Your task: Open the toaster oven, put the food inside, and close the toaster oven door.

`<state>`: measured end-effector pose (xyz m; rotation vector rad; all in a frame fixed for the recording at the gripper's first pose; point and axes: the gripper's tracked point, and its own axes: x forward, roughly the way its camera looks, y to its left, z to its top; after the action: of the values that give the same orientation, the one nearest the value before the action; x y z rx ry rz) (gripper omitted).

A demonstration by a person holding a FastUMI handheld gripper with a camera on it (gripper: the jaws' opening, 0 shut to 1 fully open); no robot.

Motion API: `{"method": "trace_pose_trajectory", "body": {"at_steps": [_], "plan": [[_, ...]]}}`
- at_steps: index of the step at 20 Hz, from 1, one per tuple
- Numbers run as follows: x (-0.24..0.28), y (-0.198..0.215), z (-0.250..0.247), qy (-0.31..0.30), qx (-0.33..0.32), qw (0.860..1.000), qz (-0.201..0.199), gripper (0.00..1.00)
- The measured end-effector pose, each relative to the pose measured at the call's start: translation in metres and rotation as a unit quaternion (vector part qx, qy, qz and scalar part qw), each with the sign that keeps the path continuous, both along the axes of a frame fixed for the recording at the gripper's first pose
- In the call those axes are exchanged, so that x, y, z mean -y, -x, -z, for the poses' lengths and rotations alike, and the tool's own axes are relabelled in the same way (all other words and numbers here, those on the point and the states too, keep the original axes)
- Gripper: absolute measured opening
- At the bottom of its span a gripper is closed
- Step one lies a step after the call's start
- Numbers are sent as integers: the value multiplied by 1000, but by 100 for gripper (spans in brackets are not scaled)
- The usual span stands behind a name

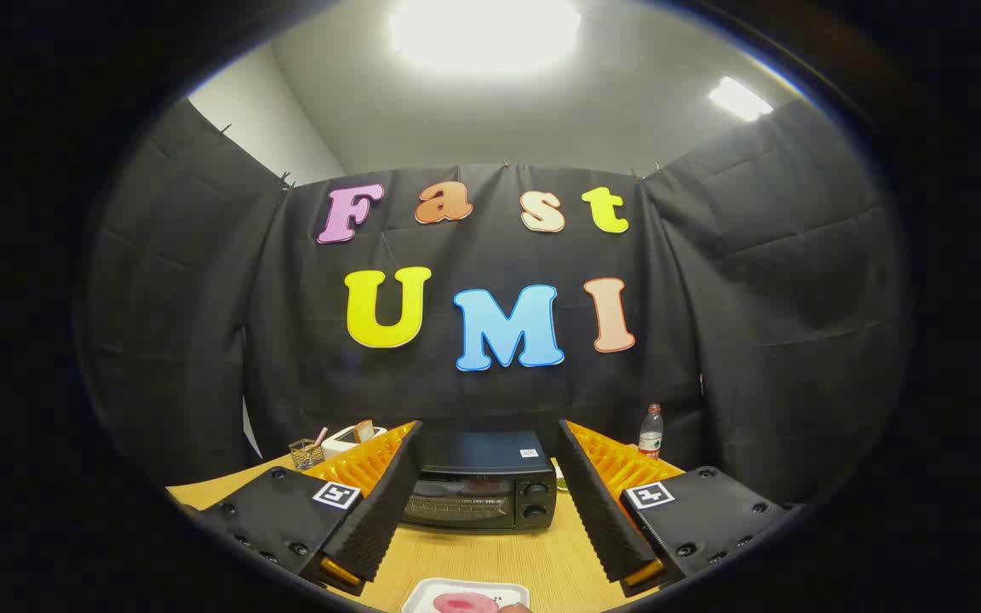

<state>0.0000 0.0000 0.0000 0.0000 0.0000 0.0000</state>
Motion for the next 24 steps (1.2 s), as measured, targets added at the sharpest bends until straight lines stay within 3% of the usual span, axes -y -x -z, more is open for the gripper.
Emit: {"method": "trace_pose_trajectory", "body": {"at_steps": [16,24], "plan": [[-5,-10,6,-7,-10,1000,1,97],[-28,-59,25,-8,-28,999,-16,97]]}}
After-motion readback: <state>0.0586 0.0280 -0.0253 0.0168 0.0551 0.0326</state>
